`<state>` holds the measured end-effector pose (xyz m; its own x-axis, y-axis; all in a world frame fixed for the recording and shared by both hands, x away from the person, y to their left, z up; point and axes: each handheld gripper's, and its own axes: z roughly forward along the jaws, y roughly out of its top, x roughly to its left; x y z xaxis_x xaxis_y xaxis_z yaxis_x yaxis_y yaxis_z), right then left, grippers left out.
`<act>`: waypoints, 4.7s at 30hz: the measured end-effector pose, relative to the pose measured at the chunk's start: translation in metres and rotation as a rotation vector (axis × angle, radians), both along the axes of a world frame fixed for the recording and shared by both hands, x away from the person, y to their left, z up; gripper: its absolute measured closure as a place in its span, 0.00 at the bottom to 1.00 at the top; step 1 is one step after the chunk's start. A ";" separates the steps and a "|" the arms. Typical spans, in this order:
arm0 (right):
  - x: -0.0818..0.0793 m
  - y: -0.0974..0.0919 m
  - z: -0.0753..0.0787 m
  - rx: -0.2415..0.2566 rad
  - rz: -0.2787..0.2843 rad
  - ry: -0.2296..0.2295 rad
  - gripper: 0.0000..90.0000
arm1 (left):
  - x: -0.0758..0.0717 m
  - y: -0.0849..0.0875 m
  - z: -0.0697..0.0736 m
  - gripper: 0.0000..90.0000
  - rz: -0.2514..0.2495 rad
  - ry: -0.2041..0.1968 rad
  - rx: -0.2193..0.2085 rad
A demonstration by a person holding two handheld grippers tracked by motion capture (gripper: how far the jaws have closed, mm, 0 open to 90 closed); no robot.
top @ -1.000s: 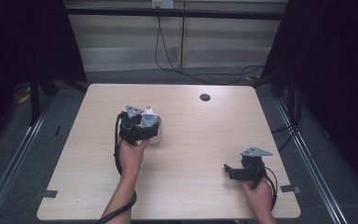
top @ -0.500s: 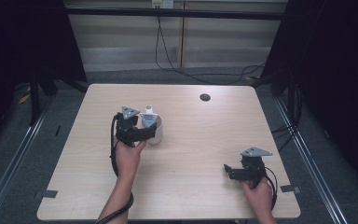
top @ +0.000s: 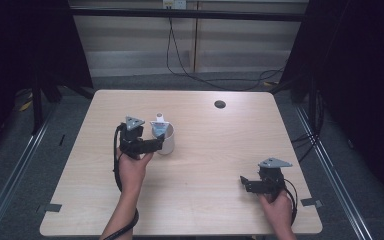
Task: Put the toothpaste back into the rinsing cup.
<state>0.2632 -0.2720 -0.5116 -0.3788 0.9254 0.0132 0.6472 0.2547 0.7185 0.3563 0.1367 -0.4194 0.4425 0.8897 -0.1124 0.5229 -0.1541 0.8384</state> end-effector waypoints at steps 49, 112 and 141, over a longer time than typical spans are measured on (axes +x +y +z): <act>0.000 0.000 0.000 -0.001 0.001 0.000 0.14 | -0.026 0.053 -0.039 0.17 0.002 0.024 0.025; 0.000 0.000 0.000 0.000 0.000 0.000 0.14 | -0.063 0.100 -0.087 0.17 0.013 0.091 0.138; 0.000 0.000 0.000 0.000 0.001 0.000 0.14 | -0.058 0.096 -0.091 0.00 -0.055 0.161 0.199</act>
<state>0.2631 -0.2721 -0.5116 -0.3796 0.9251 0.0132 0.6471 0.2552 0.7185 0.2982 0.2326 -0.5100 0.4816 0.8763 -0.0108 0.6331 -0.3394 0.6957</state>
